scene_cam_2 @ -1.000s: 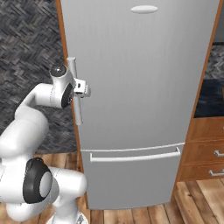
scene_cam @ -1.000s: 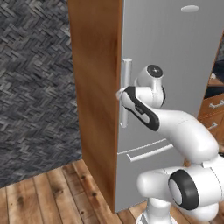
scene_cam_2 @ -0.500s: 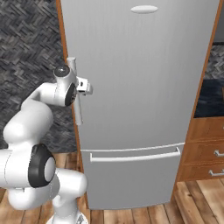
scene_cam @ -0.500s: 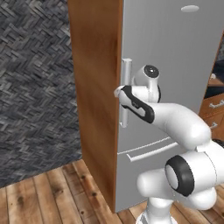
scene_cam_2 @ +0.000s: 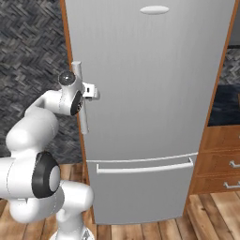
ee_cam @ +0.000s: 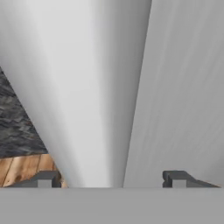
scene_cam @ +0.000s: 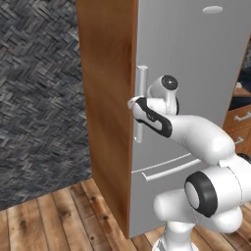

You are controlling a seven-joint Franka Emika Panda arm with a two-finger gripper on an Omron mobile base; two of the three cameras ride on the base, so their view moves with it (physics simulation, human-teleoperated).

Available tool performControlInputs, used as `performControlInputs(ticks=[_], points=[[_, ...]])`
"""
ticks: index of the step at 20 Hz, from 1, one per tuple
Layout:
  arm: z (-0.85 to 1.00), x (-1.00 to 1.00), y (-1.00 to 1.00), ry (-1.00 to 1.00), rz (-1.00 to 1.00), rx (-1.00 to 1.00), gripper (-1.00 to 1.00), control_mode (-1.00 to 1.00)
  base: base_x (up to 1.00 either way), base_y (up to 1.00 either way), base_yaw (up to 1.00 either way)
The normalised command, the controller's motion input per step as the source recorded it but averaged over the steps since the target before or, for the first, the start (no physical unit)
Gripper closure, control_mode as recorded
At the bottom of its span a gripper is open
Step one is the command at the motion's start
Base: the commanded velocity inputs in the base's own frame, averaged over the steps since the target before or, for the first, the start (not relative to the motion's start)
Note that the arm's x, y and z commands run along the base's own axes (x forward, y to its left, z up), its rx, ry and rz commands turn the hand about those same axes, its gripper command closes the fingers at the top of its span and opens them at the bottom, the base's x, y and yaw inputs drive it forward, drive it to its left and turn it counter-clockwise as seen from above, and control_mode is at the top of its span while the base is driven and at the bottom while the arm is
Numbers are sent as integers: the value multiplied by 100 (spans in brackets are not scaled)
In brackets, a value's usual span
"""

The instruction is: Retrieve a lemon from the fridge and place it on the cutting board with the fish.

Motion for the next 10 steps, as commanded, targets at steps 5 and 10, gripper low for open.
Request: performControlInputs(ticks=[5, 10], points=[[-5, 21, 7, -4, 0, 0, 100, -100, 0, 0, 0], [0, 17, 3, -1, 0, 0, 100, -100, 0, 0, 0]])
